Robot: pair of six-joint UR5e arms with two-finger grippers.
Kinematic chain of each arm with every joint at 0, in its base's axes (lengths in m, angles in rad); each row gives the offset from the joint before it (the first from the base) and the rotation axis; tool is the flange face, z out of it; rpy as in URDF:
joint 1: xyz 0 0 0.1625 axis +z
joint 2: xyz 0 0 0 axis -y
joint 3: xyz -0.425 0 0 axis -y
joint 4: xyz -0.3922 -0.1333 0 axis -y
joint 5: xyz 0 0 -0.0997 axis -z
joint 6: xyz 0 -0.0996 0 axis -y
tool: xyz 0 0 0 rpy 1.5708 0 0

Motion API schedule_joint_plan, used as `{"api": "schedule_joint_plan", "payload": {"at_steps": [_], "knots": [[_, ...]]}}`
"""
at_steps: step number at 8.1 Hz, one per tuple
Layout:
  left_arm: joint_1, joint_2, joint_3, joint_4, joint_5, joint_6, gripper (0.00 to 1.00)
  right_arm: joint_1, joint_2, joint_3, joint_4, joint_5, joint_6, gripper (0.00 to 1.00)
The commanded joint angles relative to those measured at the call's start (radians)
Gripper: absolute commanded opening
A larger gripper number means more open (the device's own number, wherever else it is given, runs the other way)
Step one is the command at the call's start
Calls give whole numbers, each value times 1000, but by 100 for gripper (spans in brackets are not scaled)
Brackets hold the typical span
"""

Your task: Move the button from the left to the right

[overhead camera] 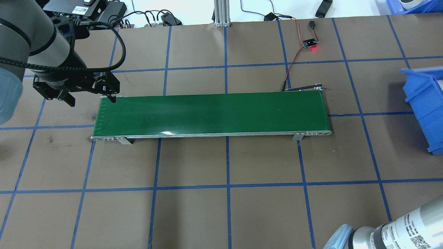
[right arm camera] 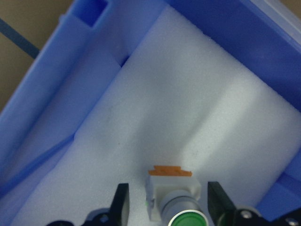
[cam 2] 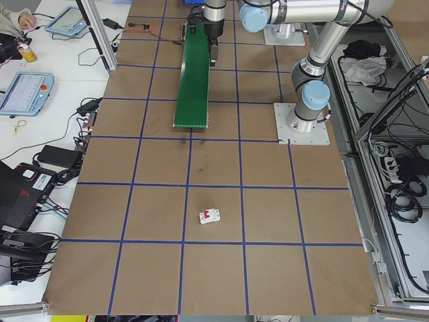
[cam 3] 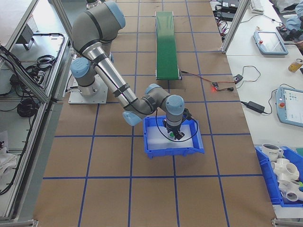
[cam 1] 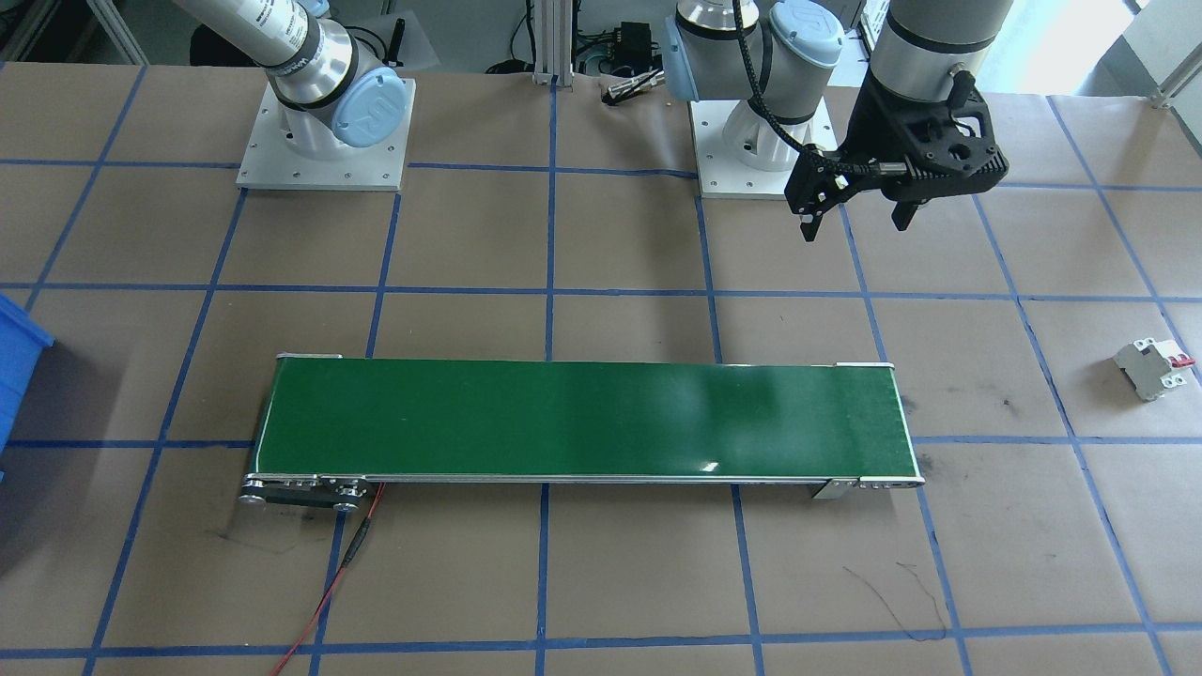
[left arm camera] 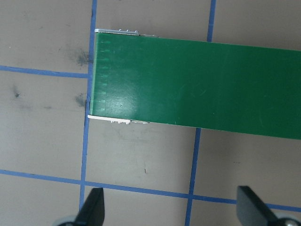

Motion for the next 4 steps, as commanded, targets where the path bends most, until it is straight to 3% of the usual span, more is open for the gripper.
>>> {"api": "schedule_joint_plan", "payload": {"at_steps": [1, 2, 4], "knots": [[0, -2, 4, 1, 0, -27, 100, -1, -142, 0, 139, 6, 9, 100], [-2, -1, 1, 1, 0, -45, 100, 0, -220, -1, 242, -7, 56, 100], [-2, 2, 6, -1, 2, -56, 100, 47, -396, -10, 450, -27, 331, 100]]}}
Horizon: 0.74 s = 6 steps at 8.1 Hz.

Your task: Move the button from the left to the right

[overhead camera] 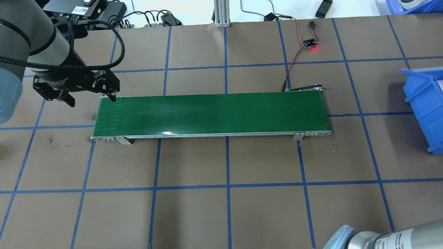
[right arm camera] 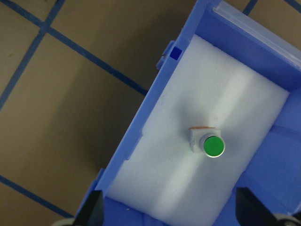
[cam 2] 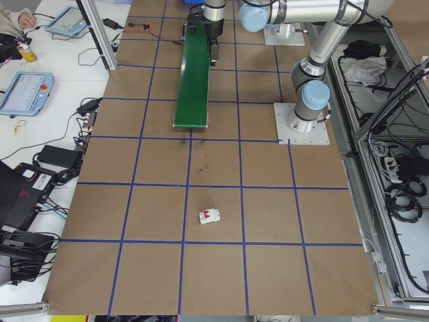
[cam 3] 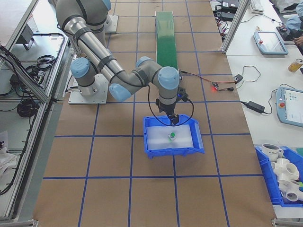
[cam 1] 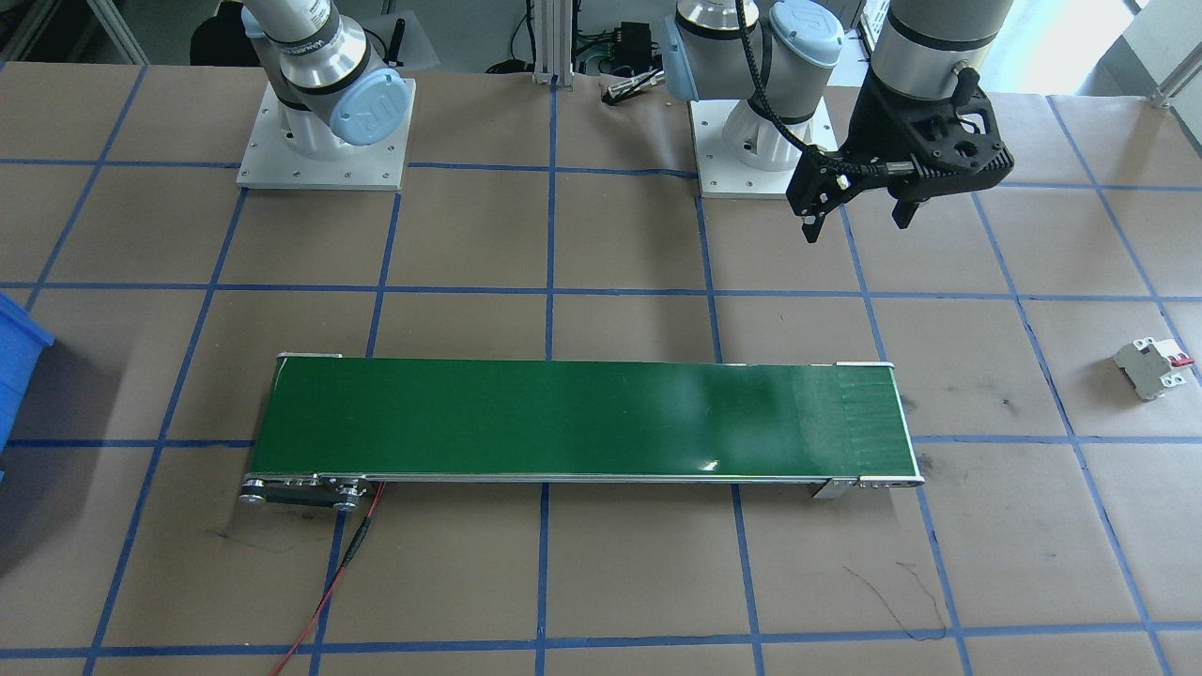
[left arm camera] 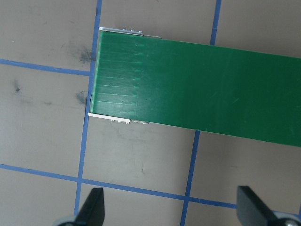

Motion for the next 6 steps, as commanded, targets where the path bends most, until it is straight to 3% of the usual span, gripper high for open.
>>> {"api": "schedule_joint_plan", "payload": {"at_steps": [1, 3, 6], "knots": [[-2, -1, 3, -1, 1, -10, 100, 125, -213, -11, 271, -10, 371, 100], [-2, -4, 2, 0, 1, -9, 100, 345, -296, -19, 360, -5, 701, 100], [-2, -13, -2, 0, 0, -12, 100, 707, -356, -37, 379, -19, 1207, 100]]}}
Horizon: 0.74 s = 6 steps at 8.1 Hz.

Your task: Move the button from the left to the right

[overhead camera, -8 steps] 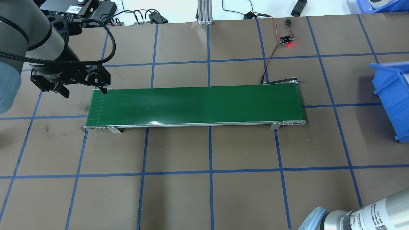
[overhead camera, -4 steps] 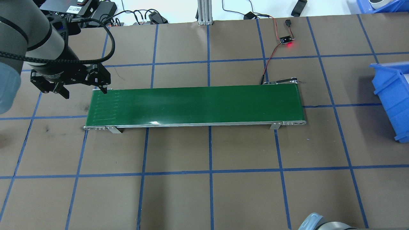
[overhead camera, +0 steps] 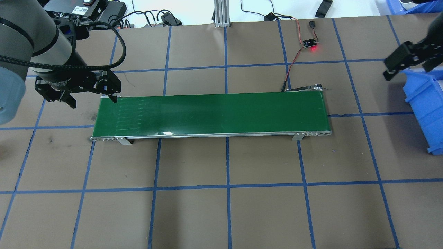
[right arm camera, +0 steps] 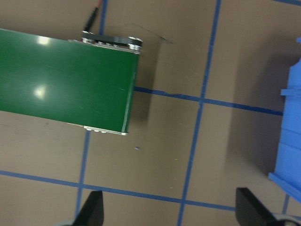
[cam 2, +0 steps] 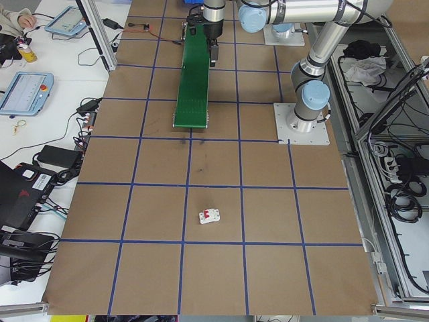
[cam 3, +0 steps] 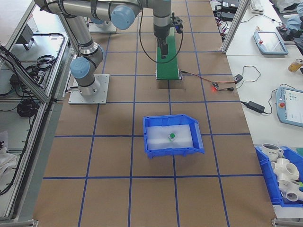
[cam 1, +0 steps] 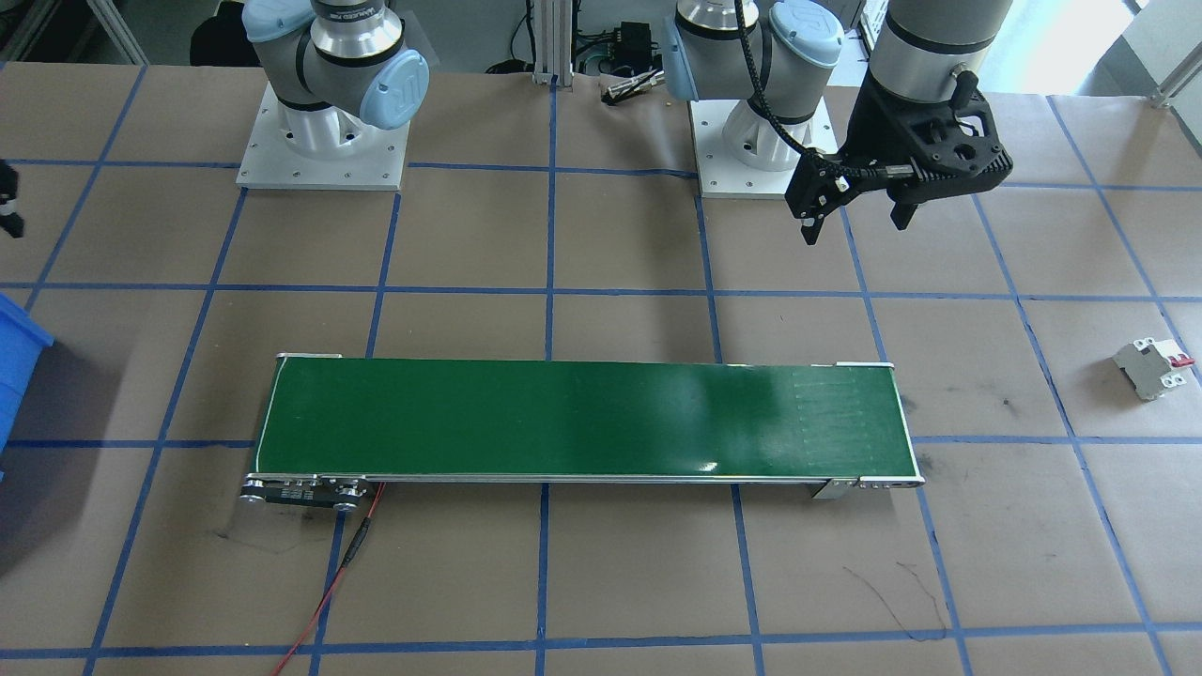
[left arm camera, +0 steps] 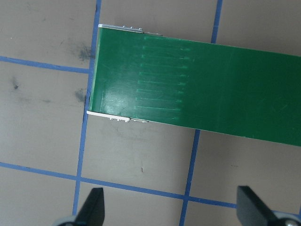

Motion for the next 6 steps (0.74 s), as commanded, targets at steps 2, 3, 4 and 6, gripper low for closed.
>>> {"api": "schedule_joint_plan", "payload": {"at_steps": [2, 3, 4, 6], "knots": [[-8, -11, -1, -5, 1, 1, 100, 367, -25, -25, 17, -29, 543, 100], [-8, -11, -3, -10, 1, 1, 100, 396, -23, -24, 18, -66, 606, 100], [-8, -11, -4, -11, 2, 1, 100, 407, -20, -24, 18, -60, 607, 100], [-8, -12, 1, -11, 2, 1, 100, 410, -16, -24, 17, -60, 596, 100]]}}
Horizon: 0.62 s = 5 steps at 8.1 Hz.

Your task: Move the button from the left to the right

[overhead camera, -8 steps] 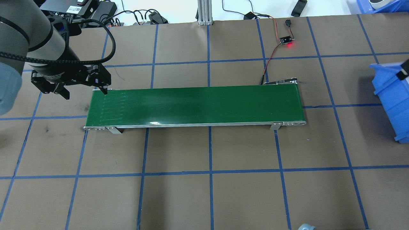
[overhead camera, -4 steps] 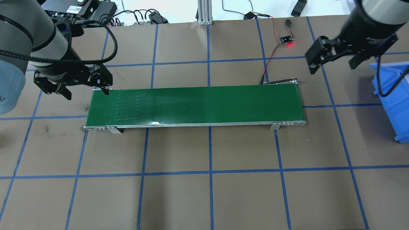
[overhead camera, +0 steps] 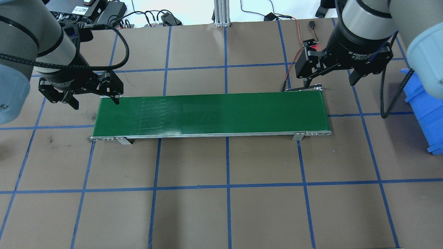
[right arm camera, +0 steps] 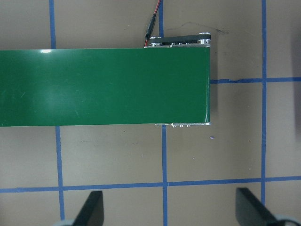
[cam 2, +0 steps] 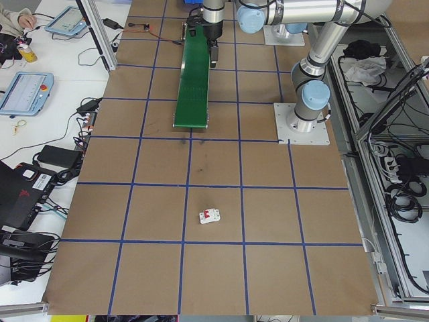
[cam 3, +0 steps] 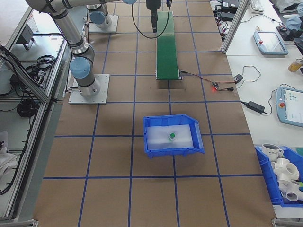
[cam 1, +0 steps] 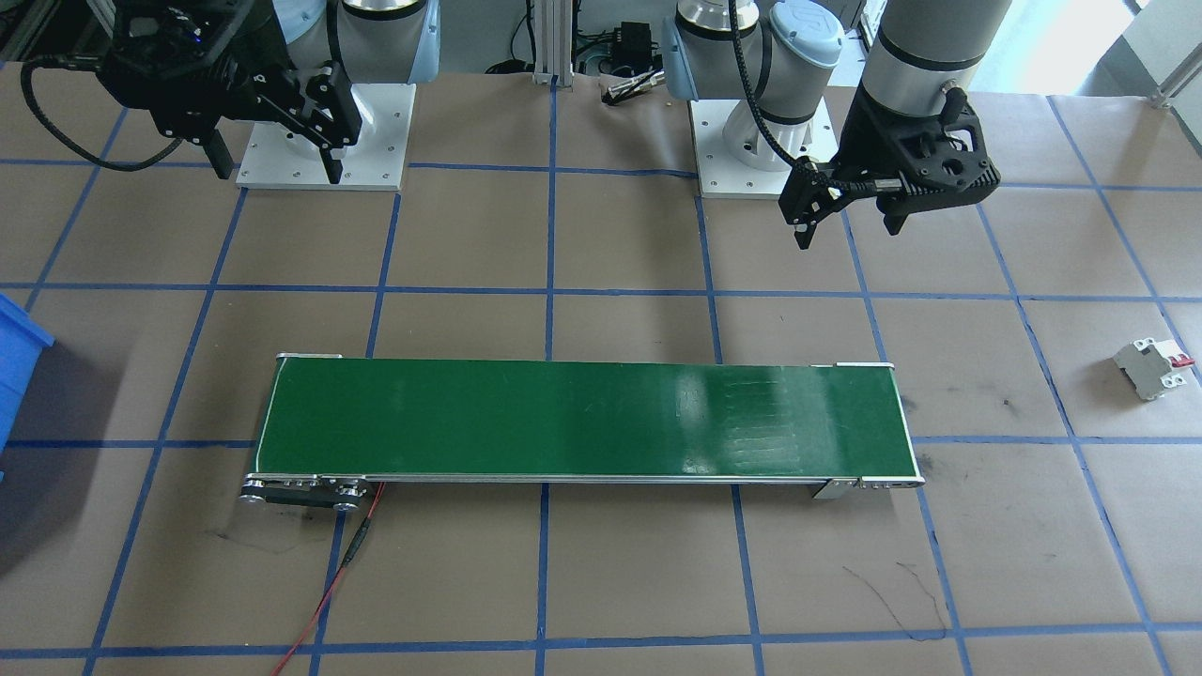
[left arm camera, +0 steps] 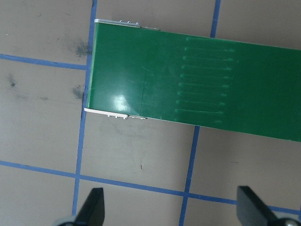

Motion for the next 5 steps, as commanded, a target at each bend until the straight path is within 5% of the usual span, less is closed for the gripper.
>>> {"api": "schedule_joint_plan", "payload": {"at_steps": [1, 5], "knots": [[0, 0, -2, -1, -1, -3, 100, 12, 6, -1, -1, -2, 2, 100], [0, -5, -6, -1, 0, 0, 100, 12, 7, -1, -2, -9, 1, 100]]}}
